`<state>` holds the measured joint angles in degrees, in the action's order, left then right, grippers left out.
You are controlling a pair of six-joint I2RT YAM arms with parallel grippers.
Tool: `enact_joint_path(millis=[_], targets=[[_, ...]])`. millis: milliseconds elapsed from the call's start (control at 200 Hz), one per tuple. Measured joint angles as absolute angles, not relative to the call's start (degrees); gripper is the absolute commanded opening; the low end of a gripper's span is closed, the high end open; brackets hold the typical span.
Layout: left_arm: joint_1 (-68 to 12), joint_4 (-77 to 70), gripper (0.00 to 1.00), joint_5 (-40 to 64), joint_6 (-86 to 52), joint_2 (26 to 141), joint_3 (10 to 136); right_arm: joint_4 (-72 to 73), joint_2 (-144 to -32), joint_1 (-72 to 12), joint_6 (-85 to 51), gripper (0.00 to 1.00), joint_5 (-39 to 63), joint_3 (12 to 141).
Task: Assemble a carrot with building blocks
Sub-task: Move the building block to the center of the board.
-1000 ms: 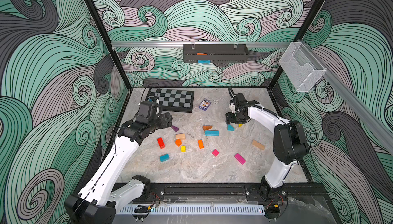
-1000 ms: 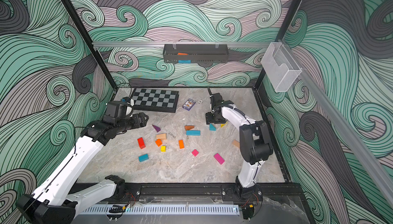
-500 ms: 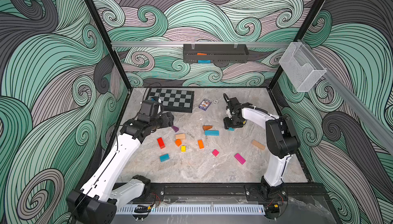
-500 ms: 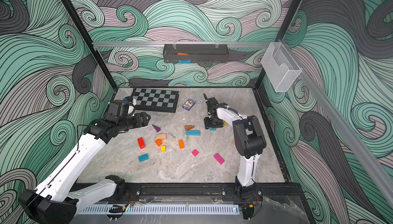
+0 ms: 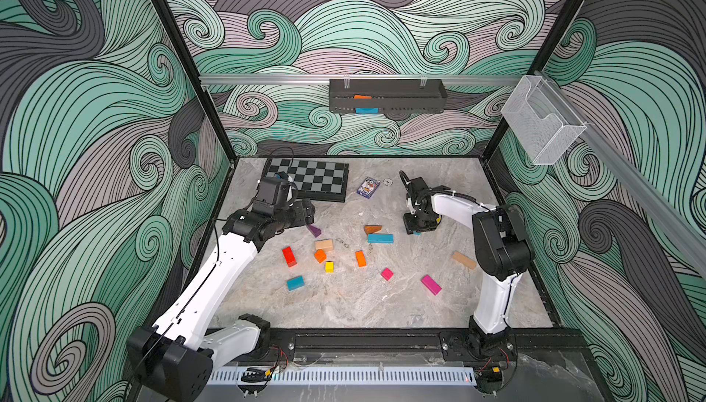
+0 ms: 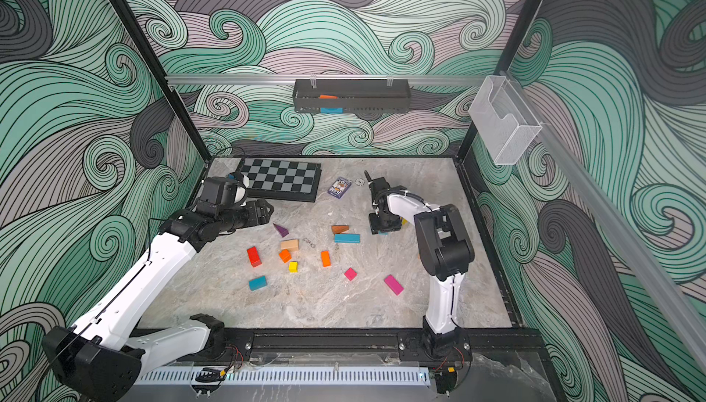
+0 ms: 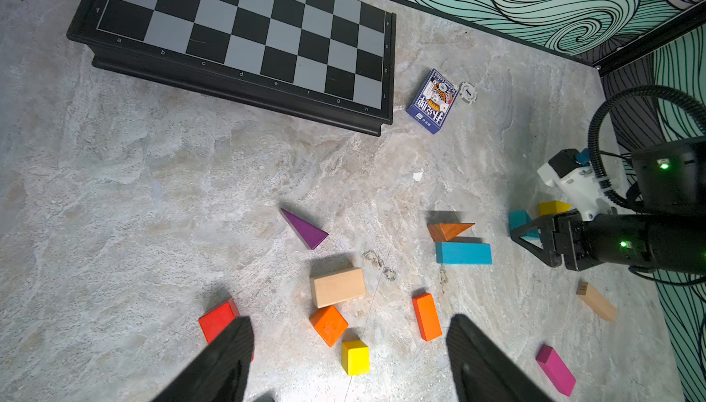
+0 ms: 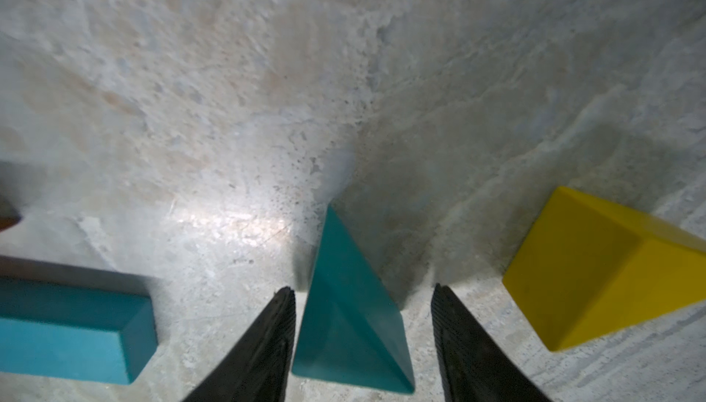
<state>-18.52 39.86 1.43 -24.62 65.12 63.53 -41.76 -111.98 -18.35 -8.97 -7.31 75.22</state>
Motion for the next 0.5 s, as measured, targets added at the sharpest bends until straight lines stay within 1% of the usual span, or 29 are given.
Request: enact_joint_path(millis=[90, 125, 225, 255, 335, 375, 500], targets=[[-18.5, 39.8, 0.81, 1.5, -24.6, 65.2, 63.5, -41.7, -112.6, -18.4, -8.9, 0.44, -7.3, 75.2], [-18.5, 39.8, 0.81, 1.5, -24.6, 65.2, 63.5, -41.7, -112.6, -18.5, -8.8, 0.4, -7.3, 75.4], [-18.5, 39.7, 0.81, 1.5, -24.6, 65.4, 63.5, -41.7, -112.9, -18.7, -8.6, 0.38, -7.5, 75.6], [-18.5, 39.7, 0.81, 1.5, -24.6, 65.6, 63.5, -41.7, -113.1, -18.8, -8.4, 0.35, -7.5, 75.9], [-18.5, 39.6, 0.81, 1.5, -24.6, 65.9, 63.5, -41.7, -113.5, -19.0, -8.2, 0.33, -7.6, 76.5], [-18.5, 39.6, 0.81, 1.5, -24.6, 66.0, 63.5, -41.8, -113.7, -19.1, -8.1, 0.29, -7.6, 76.8], [-18.5, 39.4, 0.81, 1.5, -24.6, 66.3, 63.5, -41.8, -114.5, -19.3, -8.0, 0.29, -7.6, 78.1]])
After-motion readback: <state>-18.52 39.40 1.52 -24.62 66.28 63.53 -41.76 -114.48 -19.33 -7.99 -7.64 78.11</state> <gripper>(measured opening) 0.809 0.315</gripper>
